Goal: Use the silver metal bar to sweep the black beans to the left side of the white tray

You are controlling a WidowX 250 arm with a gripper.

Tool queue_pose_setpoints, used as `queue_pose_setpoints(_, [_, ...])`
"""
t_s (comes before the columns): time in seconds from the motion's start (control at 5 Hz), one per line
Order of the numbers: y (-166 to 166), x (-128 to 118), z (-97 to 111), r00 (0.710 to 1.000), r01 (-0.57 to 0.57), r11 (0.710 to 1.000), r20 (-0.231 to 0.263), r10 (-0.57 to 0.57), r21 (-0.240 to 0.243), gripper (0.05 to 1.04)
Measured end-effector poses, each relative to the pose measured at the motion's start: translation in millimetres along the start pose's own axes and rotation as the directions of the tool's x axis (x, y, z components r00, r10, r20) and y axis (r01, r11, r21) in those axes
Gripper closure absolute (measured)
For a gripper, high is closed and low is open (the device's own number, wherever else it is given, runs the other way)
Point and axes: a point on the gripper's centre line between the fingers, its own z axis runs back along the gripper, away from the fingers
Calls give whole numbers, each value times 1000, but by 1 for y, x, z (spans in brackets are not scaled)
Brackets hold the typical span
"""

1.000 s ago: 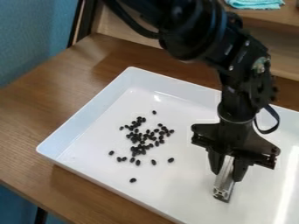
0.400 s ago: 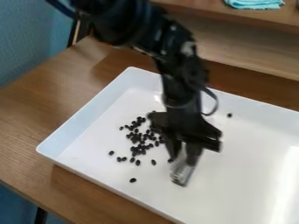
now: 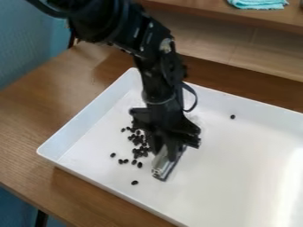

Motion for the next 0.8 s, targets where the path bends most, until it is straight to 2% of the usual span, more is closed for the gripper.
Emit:
queue_pose_setpoints(0.4, [42, -6, 1, 999, 44, 999, -17, -44, 19, 753])
queue_pose_setpoints(0.8, [78, -10, 3, 999, 44, 998, -33, -43, 36, 753])
